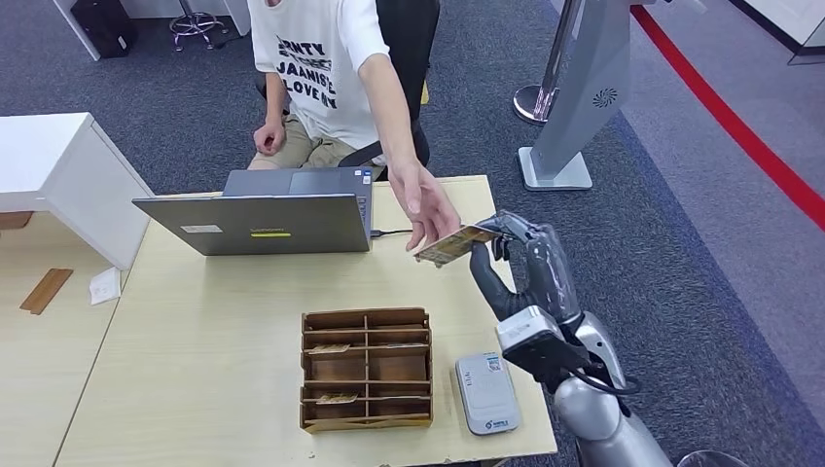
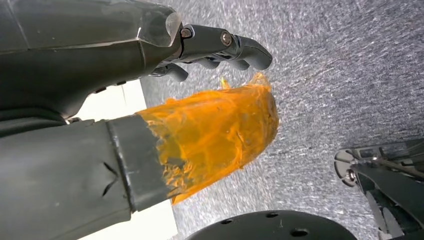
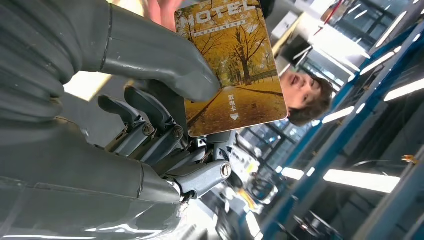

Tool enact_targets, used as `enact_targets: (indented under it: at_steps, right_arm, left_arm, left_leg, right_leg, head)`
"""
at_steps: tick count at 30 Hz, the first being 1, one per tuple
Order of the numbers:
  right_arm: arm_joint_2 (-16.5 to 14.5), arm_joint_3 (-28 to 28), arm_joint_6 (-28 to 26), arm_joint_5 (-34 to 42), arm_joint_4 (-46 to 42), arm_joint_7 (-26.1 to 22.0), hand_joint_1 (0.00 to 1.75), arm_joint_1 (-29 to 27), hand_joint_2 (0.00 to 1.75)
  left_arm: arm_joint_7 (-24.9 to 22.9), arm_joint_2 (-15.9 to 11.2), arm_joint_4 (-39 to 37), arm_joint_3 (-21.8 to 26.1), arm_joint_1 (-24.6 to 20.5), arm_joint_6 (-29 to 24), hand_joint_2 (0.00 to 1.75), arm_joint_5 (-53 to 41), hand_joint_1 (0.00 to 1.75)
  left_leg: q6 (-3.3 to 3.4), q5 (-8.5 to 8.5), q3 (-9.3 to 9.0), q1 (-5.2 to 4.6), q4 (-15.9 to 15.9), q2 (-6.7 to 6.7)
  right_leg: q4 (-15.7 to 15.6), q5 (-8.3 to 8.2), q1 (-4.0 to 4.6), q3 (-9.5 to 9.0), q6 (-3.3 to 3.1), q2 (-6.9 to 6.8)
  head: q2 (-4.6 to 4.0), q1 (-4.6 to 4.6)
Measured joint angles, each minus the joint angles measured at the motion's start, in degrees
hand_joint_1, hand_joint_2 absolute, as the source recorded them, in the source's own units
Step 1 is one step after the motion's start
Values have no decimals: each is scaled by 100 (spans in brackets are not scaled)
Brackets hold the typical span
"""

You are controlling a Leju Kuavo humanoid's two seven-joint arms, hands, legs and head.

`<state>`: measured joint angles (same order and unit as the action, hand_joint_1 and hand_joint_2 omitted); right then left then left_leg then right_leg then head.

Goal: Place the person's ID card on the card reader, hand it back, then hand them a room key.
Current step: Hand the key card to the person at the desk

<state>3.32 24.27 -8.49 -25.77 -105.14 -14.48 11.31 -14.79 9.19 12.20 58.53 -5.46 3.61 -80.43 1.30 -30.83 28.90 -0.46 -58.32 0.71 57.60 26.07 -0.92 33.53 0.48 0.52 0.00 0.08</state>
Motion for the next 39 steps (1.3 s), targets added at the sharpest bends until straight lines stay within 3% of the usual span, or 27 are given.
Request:
enact_targets:
  at_steps: [7,13,34,35,39]
  right_arm:
    - [-395,451,-353,-1157,1012,609,175,1159,175]
    - [-751,668,-556,-1807,1915,782,175,1755,175]
    - [-994,783,-667,-2110,2589,842,175,1972,175]
    - [-1006,788,-694,-2150,2615,846,169,1976,175]
    - [-1057,817,-781,-2319,2740,849,3,1987,175]
  left_arm:
    - [-123,24,0,-247,-130,63,0,-246,0]
    - [-193,49,0,-420,-224,94,0,-339,0]
    - [-201,67,0,-469,-248,101,0,-351,0]
    - [-203,68,0,-470,-249,102,0,-351,0]
    - [-208,73,0,-474,-251,105,0,-352,0]
  left_leg:
    - [-2,9,1,0,0,2]
    - [-3,11,2,0,0,8]
    - [-2,10,10,0,0,11]
    - [-2,10,10,0,0,11]
    - [-2,10,10,1,0,11]
  right_leg:
    - [4,-6,0,1,-6,-1]
    - [4,-7,0,1,-5,-3]
    - [-1,-7,0,5,-4,-6]
    - [-1,-7,0,5,-4,-6]
    - [0,-7,1,5,-4,-6]
  head:
    - [0,0]
    - [0,1]
    - [0,1]
    - [0,1]
    - [0,1]
